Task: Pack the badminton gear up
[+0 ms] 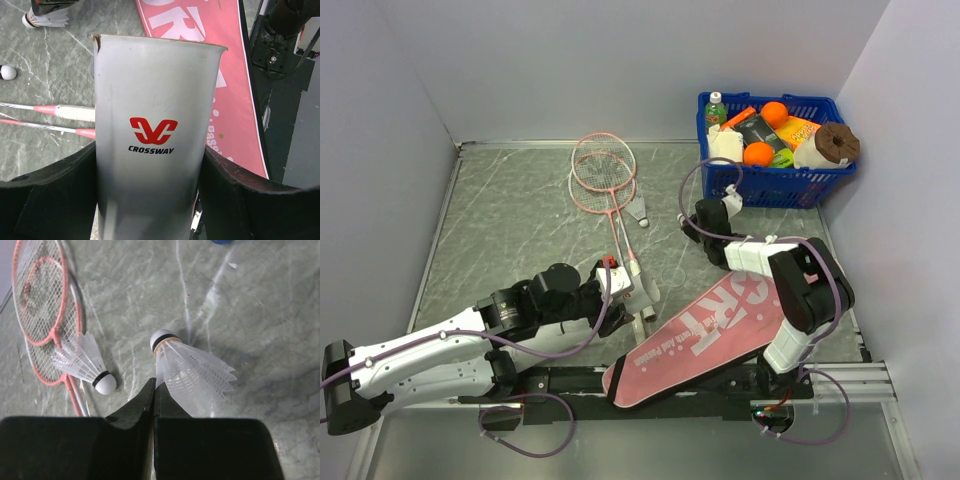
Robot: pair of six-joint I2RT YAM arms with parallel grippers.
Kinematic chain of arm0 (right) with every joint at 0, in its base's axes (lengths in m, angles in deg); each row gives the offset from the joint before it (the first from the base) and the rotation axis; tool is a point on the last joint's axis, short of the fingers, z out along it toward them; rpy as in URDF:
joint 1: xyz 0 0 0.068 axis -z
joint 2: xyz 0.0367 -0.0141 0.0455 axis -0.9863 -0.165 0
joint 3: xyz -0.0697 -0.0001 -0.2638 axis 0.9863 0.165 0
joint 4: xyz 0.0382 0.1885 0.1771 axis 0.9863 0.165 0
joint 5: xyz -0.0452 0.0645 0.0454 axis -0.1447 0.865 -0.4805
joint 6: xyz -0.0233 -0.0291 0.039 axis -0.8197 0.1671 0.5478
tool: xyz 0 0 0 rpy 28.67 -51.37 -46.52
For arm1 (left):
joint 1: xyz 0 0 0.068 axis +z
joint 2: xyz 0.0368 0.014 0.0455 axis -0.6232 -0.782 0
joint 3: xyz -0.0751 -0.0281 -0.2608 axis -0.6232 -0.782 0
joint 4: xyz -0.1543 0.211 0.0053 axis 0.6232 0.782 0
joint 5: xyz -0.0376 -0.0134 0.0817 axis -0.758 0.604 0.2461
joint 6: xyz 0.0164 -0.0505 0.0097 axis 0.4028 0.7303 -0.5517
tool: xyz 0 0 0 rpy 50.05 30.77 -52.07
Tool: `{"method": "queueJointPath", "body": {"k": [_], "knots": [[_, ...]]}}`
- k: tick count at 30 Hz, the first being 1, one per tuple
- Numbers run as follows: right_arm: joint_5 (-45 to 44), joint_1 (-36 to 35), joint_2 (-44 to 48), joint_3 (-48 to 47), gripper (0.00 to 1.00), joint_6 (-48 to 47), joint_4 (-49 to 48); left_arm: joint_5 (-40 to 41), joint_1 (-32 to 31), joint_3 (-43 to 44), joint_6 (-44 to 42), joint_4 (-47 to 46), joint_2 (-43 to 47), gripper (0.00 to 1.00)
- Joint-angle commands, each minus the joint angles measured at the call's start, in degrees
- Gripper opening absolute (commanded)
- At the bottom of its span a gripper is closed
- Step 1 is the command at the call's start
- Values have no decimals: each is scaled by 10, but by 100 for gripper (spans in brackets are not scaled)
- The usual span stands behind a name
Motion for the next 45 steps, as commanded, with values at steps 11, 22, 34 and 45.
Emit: {"method": "queueJointPath", "body": {"k": [11,22,34,45], "knots": [[194,6,291,65,0,-112,105,41,-3,27,-5,4,-23,1],[257,5,544,19,0,-258,389,44,-5,122,-58,39,-149,1],[451,4,626,-77,0,-354,598,54,-18,85,-79,10,-162,1],[525,-17,587,-87,0,-375,639,51,-32,65,-73,-11,-118,1]]}}
